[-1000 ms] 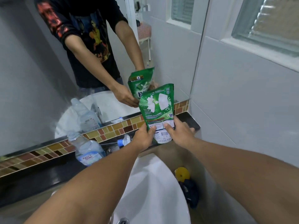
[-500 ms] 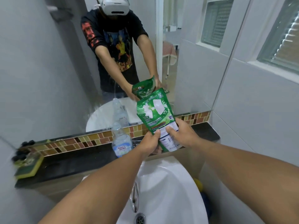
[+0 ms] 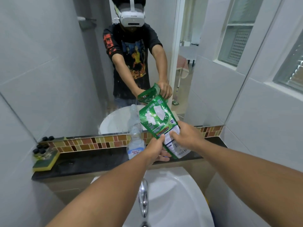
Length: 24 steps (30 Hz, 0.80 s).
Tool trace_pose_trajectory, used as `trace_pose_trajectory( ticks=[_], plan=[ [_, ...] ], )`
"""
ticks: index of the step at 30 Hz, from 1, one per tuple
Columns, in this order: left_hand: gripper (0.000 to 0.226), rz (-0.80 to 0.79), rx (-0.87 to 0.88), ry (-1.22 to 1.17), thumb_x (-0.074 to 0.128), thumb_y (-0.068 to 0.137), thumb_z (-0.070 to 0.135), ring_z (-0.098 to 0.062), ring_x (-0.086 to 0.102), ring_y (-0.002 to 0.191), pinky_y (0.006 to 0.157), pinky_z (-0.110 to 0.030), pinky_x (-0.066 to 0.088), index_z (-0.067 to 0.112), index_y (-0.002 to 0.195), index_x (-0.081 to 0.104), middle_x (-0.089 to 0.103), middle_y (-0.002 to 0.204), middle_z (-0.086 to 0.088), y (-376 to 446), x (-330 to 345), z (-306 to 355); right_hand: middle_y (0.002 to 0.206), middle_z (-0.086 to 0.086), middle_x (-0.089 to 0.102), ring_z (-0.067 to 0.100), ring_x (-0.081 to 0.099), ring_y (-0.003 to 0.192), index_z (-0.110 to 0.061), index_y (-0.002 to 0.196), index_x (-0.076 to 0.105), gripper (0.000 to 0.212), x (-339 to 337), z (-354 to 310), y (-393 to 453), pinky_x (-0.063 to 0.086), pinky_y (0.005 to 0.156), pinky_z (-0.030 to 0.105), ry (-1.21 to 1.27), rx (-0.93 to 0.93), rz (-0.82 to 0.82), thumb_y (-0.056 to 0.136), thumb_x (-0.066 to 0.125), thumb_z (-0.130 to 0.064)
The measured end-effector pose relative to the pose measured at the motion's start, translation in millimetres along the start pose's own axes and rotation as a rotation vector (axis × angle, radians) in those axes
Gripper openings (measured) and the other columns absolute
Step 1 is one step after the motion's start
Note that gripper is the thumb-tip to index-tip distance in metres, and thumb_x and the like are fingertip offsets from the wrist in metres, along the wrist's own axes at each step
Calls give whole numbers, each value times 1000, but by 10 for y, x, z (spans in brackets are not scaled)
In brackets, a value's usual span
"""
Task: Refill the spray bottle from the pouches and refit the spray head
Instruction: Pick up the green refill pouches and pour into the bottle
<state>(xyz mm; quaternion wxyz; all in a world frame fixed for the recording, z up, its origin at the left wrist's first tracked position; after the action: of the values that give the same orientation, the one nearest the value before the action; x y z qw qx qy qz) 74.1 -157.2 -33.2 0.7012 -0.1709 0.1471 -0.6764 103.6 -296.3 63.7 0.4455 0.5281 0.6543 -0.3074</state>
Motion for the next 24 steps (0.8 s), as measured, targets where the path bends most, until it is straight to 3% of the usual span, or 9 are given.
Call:
trace_pose_trajectory(
  ticks=[5,9,16,24],
  plan=[
    [55,15,-23,-71,36,114,48,-31,79,75,63,-40,66,3,126,65,75,84,-18,-24,-53,0,98,0,68,26,67,82,-29,114,50,27,-23,-213,-6,59,72,44,-92,-55,-21,97,49,-50],
    [58,-20,-40,-111,33,114,50,-25,81,68,63,-38,65,3,122,67,80,66,-9,-101,-60,3,95,1,66,27,65,82,-27,113,46,25,-41,-334,2,58,72,46,-164,-72,-32,99,46,-48],
    [58,-59,-66,-161,30,114,52,-27,81,85,68,-38,66,7,120,66,79,100,-19,-202,-7,24,103,6,64,32,62,87,-21,115,43,23,-74,-425,24,54,72,45,-279,-104,-28,102,43,-40],
    [67,-73,-76,-204,29,113,54,-30,78,93,76,-42,66,2,144,57,74,124,-27,-156,-12,24,81,-2,55,26,60,78,-22,103,39,12,-86,-546,71,53,70,44,-362,-162,-19,104,41,-34]
  ],
)
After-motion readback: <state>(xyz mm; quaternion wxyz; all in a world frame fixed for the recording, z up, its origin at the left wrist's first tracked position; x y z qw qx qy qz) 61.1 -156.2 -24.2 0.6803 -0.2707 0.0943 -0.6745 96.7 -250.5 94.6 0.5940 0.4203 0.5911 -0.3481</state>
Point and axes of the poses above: each hand's wrist, its own y-axis towards the middle knuckle, its own x-axis out of the palm, z = x × y, the point moved 5 cm from there along y, towards the middle knuckle
